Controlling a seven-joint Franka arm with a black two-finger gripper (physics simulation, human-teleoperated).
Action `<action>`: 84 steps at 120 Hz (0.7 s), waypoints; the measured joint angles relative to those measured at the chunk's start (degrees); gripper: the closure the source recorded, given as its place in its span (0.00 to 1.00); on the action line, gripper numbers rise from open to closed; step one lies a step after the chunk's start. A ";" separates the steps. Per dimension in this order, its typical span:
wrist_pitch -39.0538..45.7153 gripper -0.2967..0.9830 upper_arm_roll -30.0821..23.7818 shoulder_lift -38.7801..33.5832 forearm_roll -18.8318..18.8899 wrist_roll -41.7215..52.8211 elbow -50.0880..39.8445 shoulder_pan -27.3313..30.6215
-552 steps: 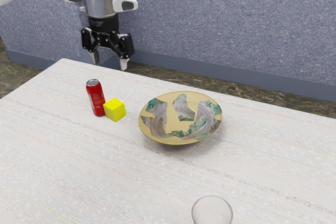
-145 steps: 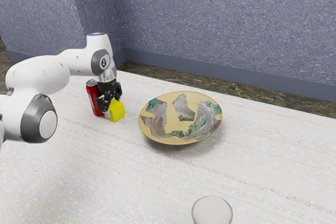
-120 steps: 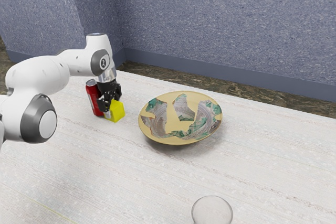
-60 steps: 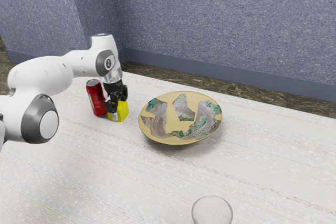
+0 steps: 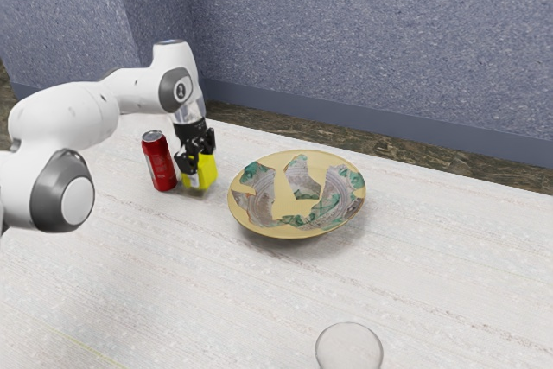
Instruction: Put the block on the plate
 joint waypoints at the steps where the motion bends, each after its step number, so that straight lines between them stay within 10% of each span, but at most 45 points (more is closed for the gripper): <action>1: -0.03 0.58 0.00 -0.06 0.01 0.00 0.00 -0.01; 84: -2.41 0.58 -0.83 -9.96 -0.47 -0.14 -4.25 -10.19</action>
